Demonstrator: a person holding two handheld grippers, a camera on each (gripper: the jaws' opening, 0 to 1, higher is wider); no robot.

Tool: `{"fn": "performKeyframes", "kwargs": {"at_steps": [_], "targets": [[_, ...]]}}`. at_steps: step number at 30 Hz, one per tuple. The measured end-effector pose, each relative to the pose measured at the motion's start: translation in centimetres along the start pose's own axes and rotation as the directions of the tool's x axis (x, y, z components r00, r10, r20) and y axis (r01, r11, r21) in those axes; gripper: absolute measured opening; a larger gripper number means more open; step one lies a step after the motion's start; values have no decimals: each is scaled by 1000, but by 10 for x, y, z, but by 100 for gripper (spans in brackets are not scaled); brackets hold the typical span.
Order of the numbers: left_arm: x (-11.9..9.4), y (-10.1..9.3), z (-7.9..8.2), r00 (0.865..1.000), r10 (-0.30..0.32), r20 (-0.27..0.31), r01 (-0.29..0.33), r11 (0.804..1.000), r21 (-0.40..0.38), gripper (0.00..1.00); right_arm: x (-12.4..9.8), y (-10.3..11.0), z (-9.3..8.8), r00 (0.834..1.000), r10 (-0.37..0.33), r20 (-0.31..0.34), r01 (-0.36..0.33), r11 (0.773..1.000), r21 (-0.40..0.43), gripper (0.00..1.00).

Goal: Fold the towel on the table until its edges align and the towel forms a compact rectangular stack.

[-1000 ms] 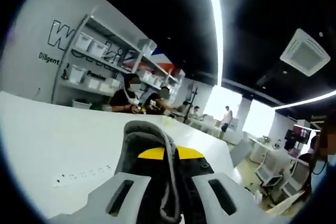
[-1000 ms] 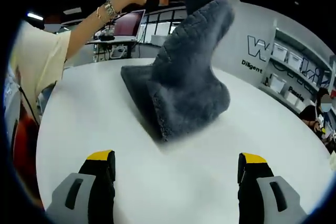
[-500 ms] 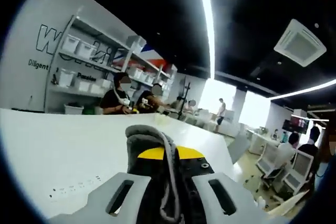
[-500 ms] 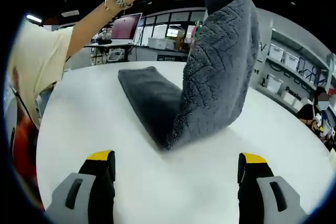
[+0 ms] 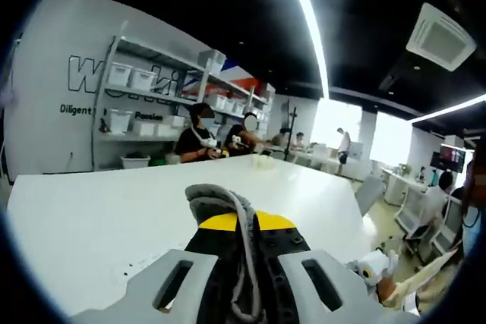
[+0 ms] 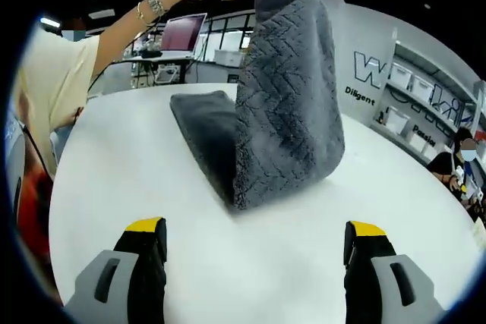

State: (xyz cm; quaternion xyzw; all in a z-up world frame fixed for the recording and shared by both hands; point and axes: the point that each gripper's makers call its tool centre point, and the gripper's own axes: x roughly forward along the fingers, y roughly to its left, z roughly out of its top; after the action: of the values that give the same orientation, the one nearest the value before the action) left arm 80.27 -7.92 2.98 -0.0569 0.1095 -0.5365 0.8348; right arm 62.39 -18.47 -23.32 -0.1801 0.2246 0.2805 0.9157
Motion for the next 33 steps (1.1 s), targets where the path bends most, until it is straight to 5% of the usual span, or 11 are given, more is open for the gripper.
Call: {"fn": "performKeyframes", "kwargs": {"at_steps": [18, 28, 33], "targets": [[-85, 40, -29, 988, 155, -17, -155, 988, -3, 6, 7, 4, -11, 999, 12, -45, -12, 1000, 6, 99], [-108, 73, -84, 967, 226, -118, -232, 972, -42, 6, 8, 6, -14, 998, 21, -56, -21, 1000, 3, 99], [-119, 96, -125, 942, 273, -196, -288, 956, -53, 7, 9, 7, -15, 998, 27, -64, -27, 1000, 0, 99]]}}
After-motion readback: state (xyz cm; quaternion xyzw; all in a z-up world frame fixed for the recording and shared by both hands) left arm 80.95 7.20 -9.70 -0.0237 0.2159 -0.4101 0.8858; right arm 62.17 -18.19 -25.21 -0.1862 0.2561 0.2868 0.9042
